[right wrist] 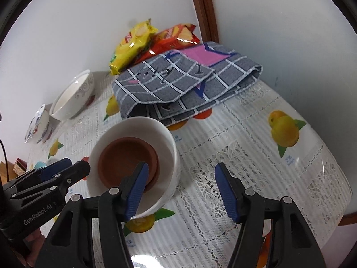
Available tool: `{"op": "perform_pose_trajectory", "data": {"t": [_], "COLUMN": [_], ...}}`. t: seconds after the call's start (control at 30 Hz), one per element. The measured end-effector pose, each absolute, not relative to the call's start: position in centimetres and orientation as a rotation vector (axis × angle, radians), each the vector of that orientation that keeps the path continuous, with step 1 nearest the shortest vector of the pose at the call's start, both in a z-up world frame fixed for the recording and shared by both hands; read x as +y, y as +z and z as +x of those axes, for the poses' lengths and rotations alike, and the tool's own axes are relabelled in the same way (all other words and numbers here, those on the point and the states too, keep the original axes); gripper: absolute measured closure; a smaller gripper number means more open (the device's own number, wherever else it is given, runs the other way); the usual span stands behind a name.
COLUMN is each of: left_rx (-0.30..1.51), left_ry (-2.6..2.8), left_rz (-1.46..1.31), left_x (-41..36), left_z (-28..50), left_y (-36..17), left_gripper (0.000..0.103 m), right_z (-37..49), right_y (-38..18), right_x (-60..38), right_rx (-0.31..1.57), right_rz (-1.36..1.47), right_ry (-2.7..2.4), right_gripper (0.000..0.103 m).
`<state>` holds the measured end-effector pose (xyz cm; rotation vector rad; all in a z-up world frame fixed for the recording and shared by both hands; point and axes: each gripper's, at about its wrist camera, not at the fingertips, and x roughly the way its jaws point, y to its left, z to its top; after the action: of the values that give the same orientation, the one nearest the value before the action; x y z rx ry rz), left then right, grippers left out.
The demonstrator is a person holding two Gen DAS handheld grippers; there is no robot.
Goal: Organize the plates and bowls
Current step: 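Move both grippers to the white bowl rim and close on it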
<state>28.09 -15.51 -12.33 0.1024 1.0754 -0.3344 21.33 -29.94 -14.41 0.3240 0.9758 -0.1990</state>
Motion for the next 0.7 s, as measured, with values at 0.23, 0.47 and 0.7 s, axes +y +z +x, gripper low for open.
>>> {"op": "perform_pose_trajectory", "data": {"t": [0.23, 0.47, 0.7], "left_rx": [1.105, 1.116, 1.119], "left_ry": [-0.325, -0.320, -0.305], "left_rz": [0.127, 0.144, 0.157], "left_x": [-16.1, -16.6, -16.9], "left_z": [28.8, 29.3, 29.5], "left_y": [-13.5, -14.3, -15.1], "left_gripper": [0.057, 0.057, 0.057], "right_z": [22.2, 22.9, 23.4], "right_y": [-15.5, -15.9, -16.5], "right_x": [-30.1, -31.0, -30.8], "right_rx": [0.998, 1.018, 1.037], "right_rz": [0.313, 0.325, 0.307], "right_ry": [-0.197, -0.242, -0.249], "right_gripper": [0.046, 0.046, 0.046]}}
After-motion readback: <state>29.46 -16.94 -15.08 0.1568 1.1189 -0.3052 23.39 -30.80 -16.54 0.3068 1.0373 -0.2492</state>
